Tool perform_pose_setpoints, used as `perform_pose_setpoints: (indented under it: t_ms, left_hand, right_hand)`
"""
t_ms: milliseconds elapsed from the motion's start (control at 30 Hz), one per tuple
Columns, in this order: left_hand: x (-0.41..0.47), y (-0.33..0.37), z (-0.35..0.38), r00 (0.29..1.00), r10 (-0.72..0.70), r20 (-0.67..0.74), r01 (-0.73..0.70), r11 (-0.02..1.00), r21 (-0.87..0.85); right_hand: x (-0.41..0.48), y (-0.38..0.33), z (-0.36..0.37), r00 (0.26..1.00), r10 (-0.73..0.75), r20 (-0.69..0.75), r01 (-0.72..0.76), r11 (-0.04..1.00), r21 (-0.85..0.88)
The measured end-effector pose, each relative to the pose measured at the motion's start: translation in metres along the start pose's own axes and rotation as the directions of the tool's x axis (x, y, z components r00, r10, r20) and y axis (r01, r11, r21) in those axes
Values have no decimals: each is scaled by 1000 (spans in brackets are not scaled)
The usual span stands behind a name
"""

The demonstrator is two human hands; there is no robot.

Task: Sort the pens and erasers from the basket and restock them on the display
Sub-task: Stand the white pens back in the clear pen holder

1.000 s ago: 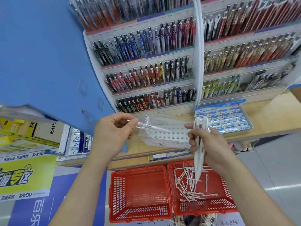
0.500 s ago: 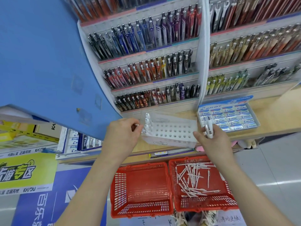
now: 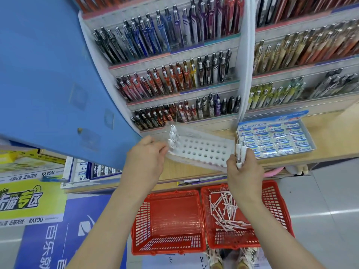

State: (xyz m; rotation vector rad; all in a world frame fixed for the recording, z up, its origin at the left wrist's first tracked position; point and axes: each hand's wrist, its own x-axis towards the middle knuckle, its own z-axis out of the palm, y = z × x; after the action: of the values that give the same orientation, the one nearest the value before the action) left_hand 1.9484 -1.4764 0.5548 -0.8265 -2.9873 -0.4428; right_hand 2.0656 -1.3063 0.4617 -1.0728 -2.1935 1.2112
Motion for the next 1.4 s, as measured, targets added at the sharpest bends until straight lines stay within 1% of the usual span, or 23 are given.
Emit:
perform_pose_setpoints:
  t_ms: [100,167,333,500,633,767,867,933,1000,1033,1067,1100,1133,1167,1200,1233,1267,1333,1367,1400]
  left_hand:
    - [7,2,2,990,-137,-16,136,990,-41]
    - [13,3,4,983,-182,-22,181,982,-45]
    - [23,6,8,982,-186,18,185,981,50]
    - [22,9,7,977,-205,63,200,976,86]
    - [27,10,5,965,-238,115,219,963,156]
    - [31,12,5,962,-242,130,213,956,203]
    - [35,14,6,954,-268,136,232,944,235]
    - [37,15,4,942,-293,164,251,939,235]
    - [35,17,-3,941,-290,176,246,940,236]
    - [33,20,-7,949,-271,161,228,942,246]
    - [30,24,-12,962,-237,137,200,949,243]
    - [26,31,-17,974,-197,111,174,966,191]
    - [21,40,-22,981,-165,104,158,985,75]
    - [18,50,-27,982,-137,131,149,985,-90]
    - [15,61,-29,976,-102,194,151,953,-262]
    - [13,69,-30,960,-51,275,163,901,-401]
    - [11,77,-31,934,1,357,195,836,-513]
    - [7,83,-34,890,52,452,305,670,-677]
    - [6,83,-36,888,38,458,347,599,-722]
    - [5,82,-39,897,8,441,361,563,-744]
  right_hand:
    - [-2,0,2,1000,-25,11,25,1000,-15]
    - [-2,1,0,998,-56,21,57,998,-27]
    - [-2,3,-4,994,-92,62,93,996,-15]
    - [0,3,-6,990,-92,110,93,996,-4]
    - [5,4,-11,981,-68,182,64,998,27]
    - [7,4,-18,967,-51,251,41,998,47]
    - [9,-1,-22,962,-39,271,28,999,47]
    - [11,-6,-27,965,-1,260,-21,996,82]
    - [15,-14,-34,953,83,292,-130,981,145]
    - [18,-20,-40,927,133,352,-215,955,205]
    - [20,-27,-45,880,166,445,-313,908,280]
    - [21,-34,-52,812,171,559,-410,847,337]
    - [20,-42,-58,732,144,666,-484,798,359]
    - [20,-49,-63,653,97,751,-519,779,351]
    - [18,-57,-67,584,52,810,-529,781,331]
    - [16,-64,-70,532,8,847,-523,790,321]
    - [14,-70,-71,498,-31,866,-514,794,324]
    - [9,-79,-72,469,-81,880,-510,789,344]
    - [7,-82,-72,462,-93,882,-515,781,352]
    - [7,-84,-72,454,-99,885,-528,771,357]
